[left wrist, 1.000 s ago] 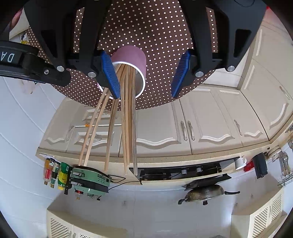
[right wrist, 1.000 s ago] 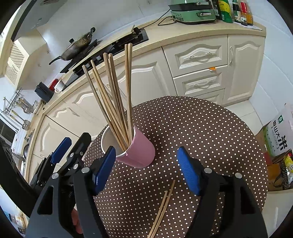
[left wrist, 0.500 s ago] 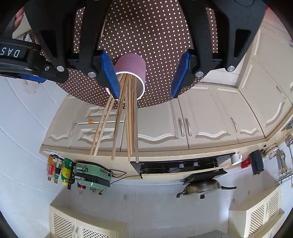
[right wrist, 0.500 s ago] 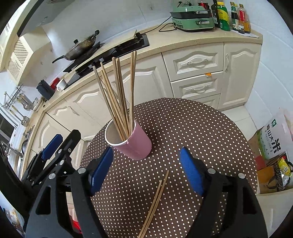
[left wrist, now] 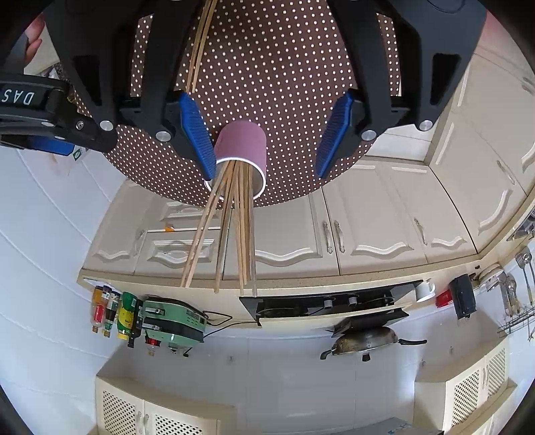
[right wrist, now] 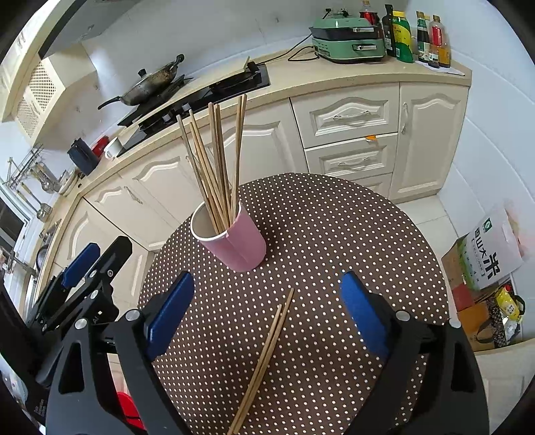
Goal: Organize utensils
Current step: 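Raise both open tools away from the cup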
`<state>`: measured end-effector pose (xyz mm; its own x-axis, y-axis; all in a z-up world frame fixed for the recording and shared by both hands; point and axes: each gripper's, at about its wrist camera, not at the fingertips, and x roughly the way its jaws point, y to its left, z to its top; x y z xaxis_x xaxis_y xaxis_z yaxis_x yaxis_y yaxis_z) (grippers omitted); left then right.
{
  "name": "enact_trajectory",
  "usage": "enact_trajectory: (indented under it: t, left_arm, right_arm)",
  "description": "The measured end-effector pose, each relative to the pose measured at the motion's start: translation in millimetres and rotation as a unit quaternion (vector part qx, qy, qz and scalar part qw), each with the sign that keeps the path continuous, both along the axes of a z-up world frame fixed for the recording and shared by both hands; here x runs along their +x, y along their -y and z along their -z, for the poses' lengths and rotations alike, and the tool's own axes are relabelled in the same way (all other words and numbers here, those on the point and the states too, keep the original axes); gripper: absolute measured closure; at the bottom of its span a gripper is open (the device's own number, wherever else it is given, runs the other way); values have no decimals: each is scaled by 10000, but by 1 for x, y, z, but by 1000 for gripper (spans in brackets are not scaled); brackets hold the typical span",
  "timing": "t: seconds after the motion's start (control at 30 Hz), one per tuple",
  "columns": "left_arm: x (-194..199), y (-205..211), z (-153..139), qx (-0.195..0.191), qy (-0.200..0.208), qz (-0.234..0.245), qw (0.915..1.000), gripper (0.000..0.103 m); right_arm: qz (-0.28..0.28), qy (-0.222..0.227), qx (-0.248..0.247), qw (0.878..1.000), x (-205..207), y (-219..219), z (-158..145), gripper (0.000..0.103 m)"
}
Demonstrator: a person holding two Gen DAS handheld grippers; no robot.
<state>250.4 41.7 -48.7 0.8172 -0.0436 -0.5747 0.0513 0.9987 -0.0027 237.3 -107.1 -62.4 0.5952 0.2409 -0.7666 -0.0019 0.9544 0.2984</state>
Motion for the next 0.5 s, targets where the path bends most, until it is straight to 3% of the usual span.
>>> enact_trajectory:
  t: [0.5]
  left_arm:
    - [-29,11,13,273,-418,299,9983,32]
  right_arm:
    - [198,-401,-156,9989,-22,12,17,8]
